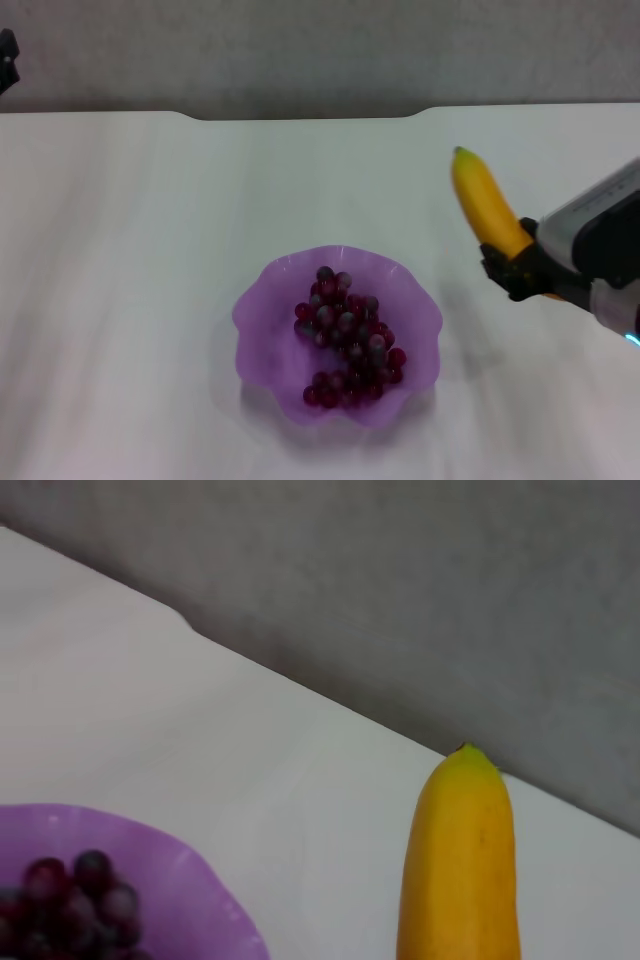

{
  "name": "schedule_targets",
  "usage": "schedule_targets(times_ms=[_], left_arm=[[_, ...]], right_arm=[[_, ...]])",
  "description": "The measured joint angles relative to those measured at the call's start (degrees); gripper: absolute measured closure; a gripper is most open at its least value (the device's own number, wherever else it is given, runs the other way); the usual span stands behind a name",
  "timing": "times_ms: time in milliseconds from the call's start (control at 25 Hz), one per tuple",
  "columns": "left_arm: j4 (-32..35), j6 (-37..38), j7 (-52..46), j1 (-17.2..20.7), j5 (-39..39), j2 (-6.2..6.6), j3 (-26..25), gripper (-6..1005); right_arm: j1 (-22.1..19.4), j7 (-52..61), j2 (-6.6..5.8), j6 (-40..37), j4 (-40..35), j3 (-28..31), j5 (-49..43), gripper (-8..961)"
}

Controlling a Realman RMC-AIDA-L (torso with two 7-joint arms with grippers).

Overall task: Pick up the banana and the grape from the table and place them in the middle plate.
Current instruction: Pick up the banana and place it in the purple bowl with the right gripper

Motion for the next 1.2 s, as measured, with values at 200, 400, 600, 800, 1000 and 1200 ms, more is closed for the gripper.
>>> schedule_targets(times_ms=[200,400,600,800,1000,1200], left_arm=[[0.0,0.0,0.0,0.1,0.0,0.03,0.0,120],[0.03,0.0,0.0,0.14,0.0,0.03,0.0,120],[0.08,0.0,0.0,0.15,0.0,0.03,0.0,120],[0.15,0.0,0.0,0.15,0.0,0.03,0.07,120],[0.17,0.0,0.0,0.1,0.0,0.03,0.09,120],[0.17,0.0,-0.03,0.08,0.0,0.03,0.09,120]], right_arm=[[2.22,-0.02,-1.66,0.21,1.03,-3.37,0.19,415],[4.6,-0.02,-2.94,0.24,1.97,-6.27,0.59,412],[6.01,-0.02,-3.58,0.24,2.85,-8.18,0.74,409],[7.49,-0.02,-3.97,0.28,3.39,-10.22,0.77,406],[9.83,-0.02,-4.21,0.33,3.52,-12.87,0.83,402],[11.79,-0.02,-4.44,0.41,3.53,-14.68,1.83,399]])
